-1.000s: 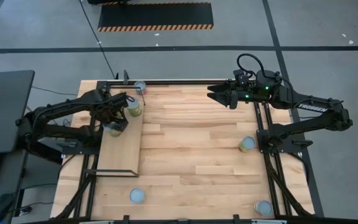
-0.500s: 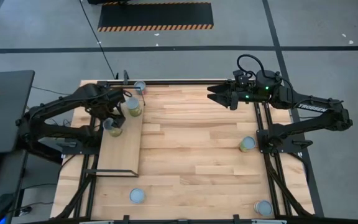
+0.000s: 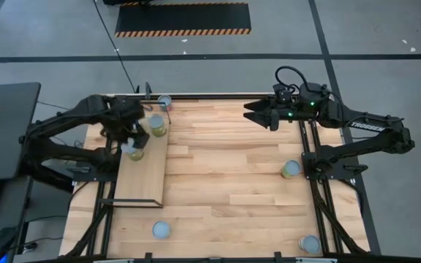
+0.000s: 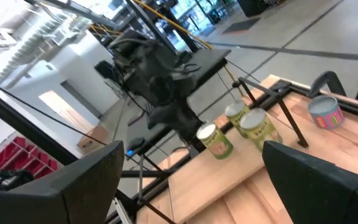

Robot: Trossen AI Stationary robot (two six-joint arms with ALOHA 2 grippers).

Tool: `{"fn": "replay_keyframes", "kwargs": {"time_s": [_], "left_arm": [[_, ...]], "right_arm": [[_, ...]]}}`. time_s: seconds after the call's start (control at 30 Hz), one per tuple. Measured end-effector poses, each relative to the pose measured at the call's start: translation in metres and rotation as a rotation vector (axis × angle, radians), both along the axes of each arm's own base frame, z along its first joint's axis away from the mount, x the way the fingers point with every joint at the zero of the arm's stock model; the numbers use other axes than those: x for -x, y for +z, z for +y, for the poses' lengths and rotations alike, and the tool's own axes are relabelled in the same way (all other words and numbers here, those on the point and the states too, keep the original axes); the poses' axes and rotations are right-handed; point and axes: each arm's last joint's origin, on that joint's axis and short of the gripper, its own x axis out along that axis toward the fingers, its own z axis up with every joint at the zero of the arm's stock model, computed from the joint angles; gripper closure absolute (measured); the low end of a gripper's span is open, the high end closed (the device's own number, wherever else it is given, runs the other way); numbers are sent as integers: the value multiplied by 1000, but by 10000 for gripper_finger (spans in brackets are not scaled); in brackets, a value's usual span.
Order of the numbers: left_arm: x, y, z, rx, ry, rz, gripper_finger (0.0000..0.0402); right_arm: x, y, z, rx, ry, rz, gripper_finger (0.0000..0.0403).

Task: Pick and place cans onto a shelf
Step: Put the top large canned oranges on the shelf, then put the large canned oranges on the shelf aligned with the other large canned oranges

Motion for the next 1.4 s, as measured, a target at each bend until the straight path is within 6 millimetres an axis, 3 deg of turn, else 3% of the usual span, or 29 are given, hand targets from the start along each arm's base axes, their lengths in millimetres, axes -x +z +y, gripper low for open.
{"fn": "replay_keyframes", "kwargs": {"time_s": [0.23, 0.4, 0.53, 1.07, 1.3, 1.4], "left_arm": [[-12, -30, -39, 146, 3, 67, 149], [-17, -63, -43, 89, 75, 114, 198], [-11, -79, -39, 37, 116, 190, 226], [-6, -80, -18, -89, 197, 204, 244], [-6, -78, -23, 47, 165, 167, 244], [-9, -64, -27, 70, 163, 110, 244]], "right_arm": [[0, -5, 0, -16, 0, 45, 13], [0, -5, 0, -13, 2, 46, 13], [0, -5, 1, -14, 16, 46, 13], [0, -5, 1, -24, 26, 49, 13], [0, -6, 2, -29, 59, 55, 13], [0, -6, 2, -18, 67, 56, 13]]}}
